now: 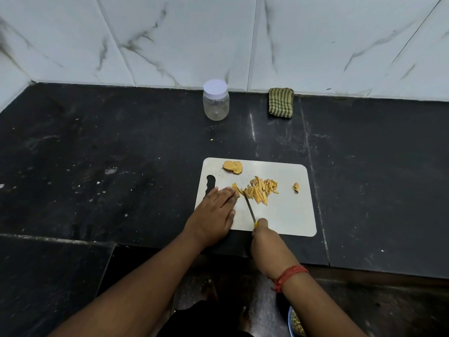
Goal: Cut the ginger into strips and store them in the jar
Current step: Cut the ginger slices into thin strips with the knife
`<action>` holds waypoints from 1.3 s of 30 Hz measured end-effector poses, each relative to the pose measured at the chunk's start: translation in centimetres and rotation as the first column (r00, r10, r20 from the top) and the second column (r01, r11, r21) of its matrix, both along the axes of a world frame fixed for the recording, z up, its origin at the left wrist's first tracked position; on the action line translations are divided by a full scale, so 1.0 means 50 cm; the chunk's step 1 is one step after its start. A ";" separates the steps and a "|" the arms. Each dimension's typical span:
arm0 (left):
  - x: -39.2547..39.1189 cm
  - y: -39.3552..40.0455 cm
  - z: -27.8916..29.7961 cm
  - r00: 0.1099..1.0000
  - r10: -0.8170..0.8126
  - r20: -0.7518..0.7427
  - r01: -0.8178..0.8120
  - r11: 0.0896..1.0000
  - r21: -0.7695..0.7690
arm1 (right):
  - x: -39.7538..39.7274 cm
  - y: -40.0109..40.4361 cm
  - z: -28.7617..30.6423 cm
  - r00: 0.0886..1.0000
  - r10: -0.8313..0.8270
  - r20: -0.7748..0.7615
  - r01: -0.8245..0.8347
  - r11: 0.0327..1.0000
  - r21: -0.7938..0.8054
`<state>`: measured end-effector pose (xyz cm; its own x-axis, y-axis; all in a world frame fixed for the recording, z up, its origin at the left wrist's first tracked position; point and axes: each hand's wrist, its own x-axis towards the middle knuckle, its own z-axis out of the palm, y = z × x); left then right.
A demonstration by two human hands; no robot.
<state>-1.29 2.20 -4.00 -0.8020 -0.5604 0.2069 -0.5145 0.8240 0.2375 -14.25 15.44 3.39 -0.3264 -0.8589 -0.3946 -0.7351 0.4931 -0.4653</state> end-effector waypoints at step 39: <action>0.002 -0.002 0.009 0.999 0.011 -0.049 -0.013 0.999 -0.032 | 0.012 -0.122 0.008 0.997 -0.063 -0.034 0.070 0.964 0.256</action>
<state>-1.19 2.08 -3.53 -0.7838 -0.5621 0.2639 -0.5127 0.8256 0.2357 -13.63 9.35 3.79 -0.3924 -0.7059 -0.5897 -0.7064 0.6419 -0.2983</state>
